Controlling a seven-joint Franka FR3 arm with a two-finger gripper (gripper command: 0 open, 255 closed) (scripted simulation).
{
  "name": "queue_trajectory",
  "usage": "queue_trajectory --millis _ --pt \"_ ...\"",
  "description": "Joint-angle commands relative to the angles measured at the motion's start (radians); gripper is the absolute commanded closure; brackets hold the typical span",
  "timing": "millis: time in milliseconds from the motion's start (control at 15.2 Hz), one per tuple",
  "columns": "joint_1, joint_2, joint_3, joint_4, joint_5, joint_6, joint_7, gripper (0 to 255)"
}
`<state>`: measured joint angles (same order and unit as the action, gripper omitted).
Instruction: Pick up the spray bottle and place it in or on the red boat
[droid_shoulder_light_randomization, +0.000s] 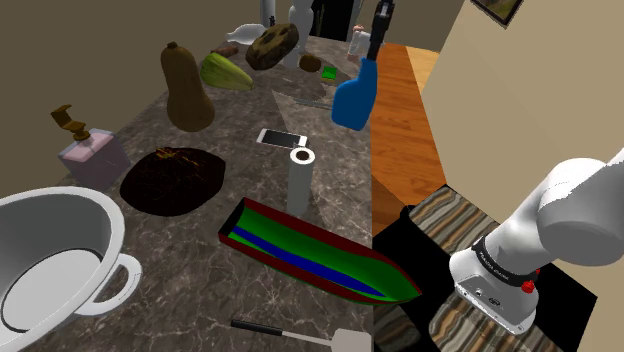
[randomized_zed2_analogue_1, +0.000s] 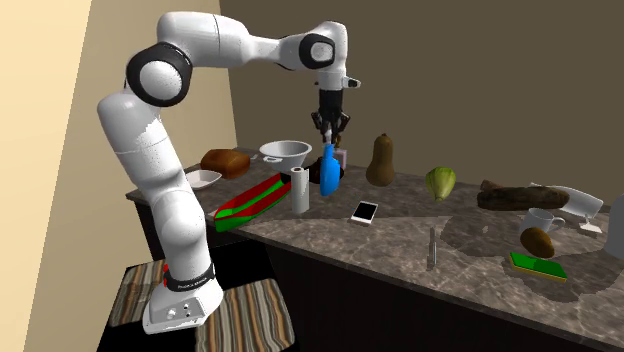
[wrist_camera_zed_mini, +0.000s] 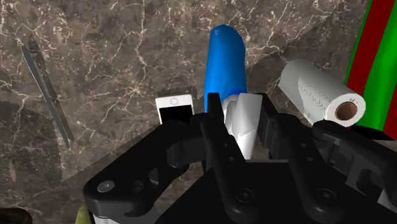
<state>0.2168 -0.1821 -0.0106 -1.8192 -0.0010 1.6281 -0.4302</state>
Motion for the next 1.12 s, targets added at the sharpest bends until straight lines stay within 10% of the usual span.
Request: queue_trajectory --millis 0,1056 --pt "0.020 -0.033 0.029 -0.017 0.006 -0.017 0.049 255" --pt "0.157 -0.159 0.264 -0.021 0.089 -0.127 0.413 255"
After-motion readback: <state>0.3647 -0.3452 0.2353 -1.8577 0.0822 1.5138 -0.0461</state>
